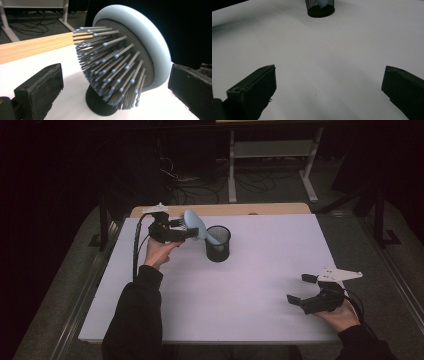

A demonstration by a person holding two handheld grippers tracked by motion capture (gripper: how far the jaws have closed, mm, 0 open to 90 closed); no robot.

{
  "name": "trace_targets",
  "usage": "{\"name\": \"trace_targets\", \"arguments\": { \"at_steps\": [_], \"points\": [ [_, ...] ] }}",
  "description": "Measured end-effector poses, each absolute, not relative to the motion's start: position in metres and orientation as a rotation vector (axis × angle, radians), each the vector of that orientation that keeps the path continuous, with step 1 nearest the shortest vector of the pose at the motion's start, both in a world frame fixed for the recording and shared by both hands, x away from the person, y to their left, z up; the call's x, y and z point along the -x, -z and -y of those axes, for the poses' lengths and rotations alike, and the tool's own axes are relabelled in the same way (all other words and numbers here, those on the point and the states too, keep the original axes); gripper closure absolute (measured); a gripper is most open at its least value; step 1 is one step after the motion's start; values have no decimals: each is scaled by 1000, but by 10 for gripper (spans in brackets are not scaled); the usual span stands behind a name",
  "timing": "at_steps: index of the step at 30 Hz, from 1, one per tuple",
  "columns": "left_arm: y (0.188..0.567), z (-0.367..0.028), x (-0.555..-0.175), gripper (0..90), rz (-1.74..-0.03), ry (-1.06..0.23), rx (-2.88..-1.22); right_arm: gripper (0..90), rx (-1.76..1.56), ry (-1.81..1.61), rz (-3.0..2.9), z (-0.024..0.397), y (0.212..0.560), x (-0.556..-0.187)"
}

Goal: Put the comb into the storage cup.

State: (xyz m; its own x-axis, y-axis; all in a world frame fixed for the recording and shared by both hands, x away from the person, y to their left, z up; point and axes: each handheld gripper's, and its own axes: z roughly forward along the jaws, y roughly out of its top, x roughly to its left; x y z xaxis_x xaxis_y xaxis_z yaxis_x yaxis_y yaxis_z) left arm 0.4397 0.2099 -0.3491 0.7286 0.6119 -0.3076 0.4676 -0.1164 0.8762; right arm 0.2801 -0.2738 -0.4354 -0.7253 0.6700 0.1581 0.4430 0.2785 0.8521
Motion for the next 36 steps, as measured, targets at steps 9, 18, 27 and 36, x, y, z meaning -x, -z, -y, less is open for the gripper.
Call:
{"name": "trace_targets", "arguments": {
  "at_steps": [9,18,27,36],
  "points": [
    [351,-217,-426,0,-830,-208,-1762,0,-1030,-1421,-2320,273,436,-281],
    [356,-228,-418,0,-838,-230,-1740,0,-1029,-1409,-2327,272,437,-281],
    [356,-240,-410,0,-841,-244,-1715,0,-1025,-1406,-2329,271,437,-281],
    [355,-252,-400,0,-838,-273,-1707,0,-1024,-1402,-2331,271,437,-281]
  ]
}}
